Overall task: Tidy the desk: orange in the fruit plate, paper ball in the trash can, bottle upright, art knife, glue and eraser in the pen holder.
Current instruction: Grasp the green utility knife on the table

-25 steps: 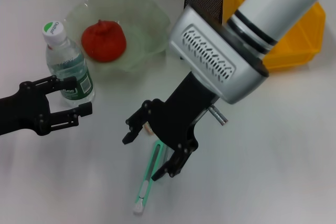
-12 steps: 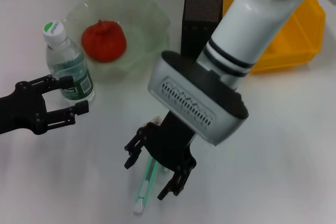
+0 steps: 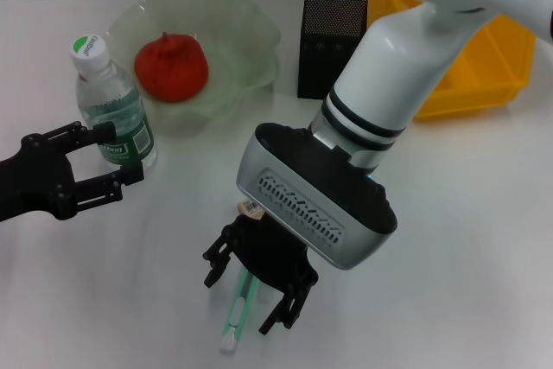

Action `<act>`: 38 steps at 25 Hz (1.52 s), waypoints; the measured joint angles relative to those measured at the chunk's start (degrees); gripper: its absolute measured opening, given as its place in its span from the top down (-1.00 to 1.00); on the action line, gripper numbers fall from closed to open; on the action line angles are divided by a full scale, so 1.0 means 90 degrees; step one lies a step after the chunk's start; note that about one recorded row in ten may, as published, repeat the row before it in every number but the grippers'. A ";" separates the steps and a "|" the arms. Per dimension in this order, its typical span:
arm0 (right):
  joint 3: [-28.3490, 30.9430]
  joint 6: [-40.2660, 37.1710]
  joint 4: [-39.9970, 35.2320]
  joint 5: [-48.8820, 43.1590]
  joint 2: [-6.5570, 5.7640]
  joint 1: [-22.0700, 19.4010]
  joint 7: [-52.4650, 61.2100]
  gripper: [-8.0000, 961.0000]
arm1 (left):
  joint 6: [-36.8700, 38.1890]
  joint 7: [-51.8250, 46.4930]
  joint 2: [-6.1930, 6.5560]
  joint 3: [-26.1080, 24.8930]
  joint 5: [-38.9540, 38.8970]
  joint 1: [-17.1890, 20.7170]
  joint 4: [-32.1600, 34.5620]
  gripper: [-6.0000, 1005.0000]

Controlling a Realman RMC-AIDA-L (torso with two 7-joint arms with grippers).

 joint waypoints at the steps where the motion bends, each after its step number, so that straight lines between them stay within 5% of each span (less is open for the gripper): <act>1: -0.0016 0.0010 -0.0011 0.0001 0.0000 -0.0013 -0.0032 -0.71 | 0.0000 0.0000 -0.0004 -0.0015 -0.0001 0.0001 -0.0003 -0.55; 7: -0.0453 0.0232 -0.0057 0.0214 0.0000 -0.0095 -0.0154 -0.71 | -0.0001 0.0000 -0.0076 -0.0047 -0.0007 0.0012 0.0022 -0.55; 18: -0.0676 0.0661 -0.0194 0.0353 0.0000 -0.0321 -0.0376 0.07 | 0.0003 -0.0009 -0.0142 -0.0140 -0.0008 0.0011 0.0028 -0.55; 23: -0.0686 0.0664 -0.0194 0.0353 0.0000 -0.0320 -0.0411 0.22 | 0.0004 -0.0012 -0.0146 -0.0166 -0.0008 0.0011 0.0031 -0.55; 38: -0.0693 0.0675 -0.0076 0.0351 0.0000 -0.0184 -0.0751 0.25 | 0.0004 -0.0052 -0.0159 -0.0294 -0.0007 -0.0037 0.0002 -0.54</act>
